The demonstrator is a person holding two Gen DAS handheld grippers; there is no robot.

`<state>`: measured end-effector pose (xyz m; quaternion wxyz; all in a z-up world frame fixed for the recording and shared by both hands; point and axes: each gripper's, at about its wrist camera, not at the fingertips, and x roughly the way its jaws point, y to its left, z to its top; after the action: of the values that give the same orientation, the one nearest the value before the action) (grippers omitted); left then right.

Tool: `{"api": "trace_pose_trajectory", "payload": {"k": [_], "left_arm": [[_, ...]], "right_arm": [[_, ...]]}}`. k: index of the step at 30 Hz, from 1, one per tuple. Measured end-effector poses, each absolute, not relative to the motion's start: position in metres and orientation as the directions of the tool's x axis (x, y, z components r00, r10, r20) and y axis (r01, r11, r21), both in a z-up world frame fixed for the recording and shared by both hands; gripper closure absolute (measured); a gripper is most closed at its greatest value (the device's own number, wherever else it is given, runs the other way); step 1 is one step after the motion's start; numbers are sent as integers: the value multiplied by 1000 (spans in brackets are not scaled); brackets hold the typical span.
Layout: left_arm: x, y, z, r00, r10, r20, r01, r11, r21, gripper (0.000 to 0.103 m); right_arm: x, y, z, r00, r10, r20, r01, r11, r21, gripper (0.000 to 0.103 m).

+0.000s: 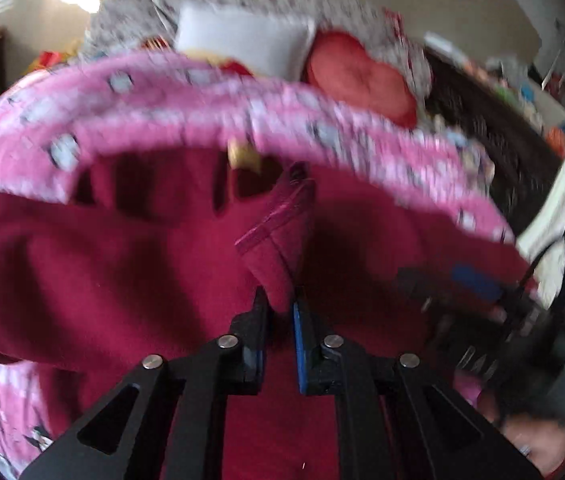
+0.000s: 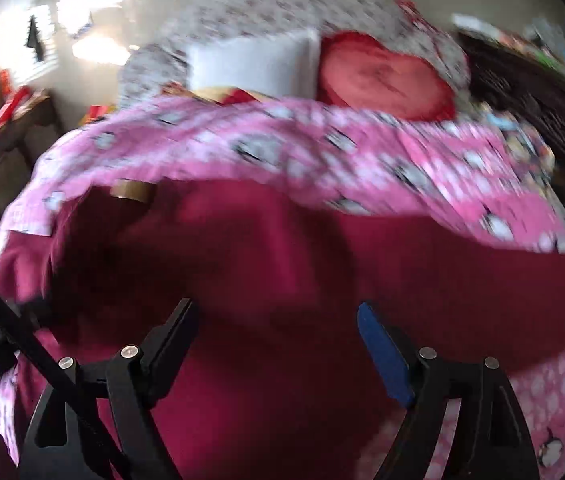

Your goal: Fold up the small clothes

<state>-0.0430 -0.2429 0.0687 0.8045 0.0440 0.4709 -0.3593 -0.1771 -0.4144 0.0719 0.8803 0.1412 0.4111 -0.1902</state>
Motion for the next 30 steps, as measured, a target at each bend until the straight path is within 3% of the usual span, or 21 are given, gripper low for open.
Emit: {"api": "trace_pose_trajectory", "payload": {"k": [2,4,5,6,9,11,16,17,18,19,20,23,26,30], "left_arm": [[-51,-232,71,281,-559,-780,630,721,-290,83],[-58,-208,85,289,-591,-753,647,701,-301,58],[-62,-187,96,334,-595,-731,642,711,-287,35],[-64,-167,104,382,-591,-710,628,730,-270,25],[-74,-122,113,518,-538,-665,573,796,-197,21],[-79,-106,105,484,-538,-690,573,791,-215,21],[-89,-85,65,393,-507,-767,580,784,-220,21],[-90,-82,56,390,-479,-786,568,797,-204,21],[-88,-78,45,375,-455,-808,554,809,-199,21],[-87,-74,39,360,-445,-820,542,815,-205,21],[-84,-67,32,336,-435,-835,522,824,-219,21],[-77,-49,30,338,-413,-845,490,844,-217,21],[-74,-33,41,392,-375,-840,472,866,-167,21],[-63,-17,63,439,-377,-815,439,882,-172,21]], "right_arm": [[-182,-422,68,590,-191,-784,458,879,131,17],[-184,-421,72,622,-146,-769,438,879,187,17],[-183,-417,75,640,-119,-759,419,882,215,17],[-182,-413,78,653,-97,-751,401,885,234,16],[-174,-396,86,695,-14,-719,330,895,301,11],[-163,-383,85,698,31,-715,299,895,330,11],[-134,-364,68,657,-21,-754,334,905,265,12],[-128,-362,61,646,-20,-763,328,910,255,16],[-124,-360,56,635,-25,-772,326,915,238,42],[-122,-356,52,626,-56,-778,324,926,195,82],[-122,-352,53,628,-81,-774,317,935,159,97],[-137,-355,78,704,-56,-708,284,936,208,98],[-161,-363,116,765,-132,-631,293,943,158,98],[-176,-389,132,745,-249,-618,383,919,93,98]]}}
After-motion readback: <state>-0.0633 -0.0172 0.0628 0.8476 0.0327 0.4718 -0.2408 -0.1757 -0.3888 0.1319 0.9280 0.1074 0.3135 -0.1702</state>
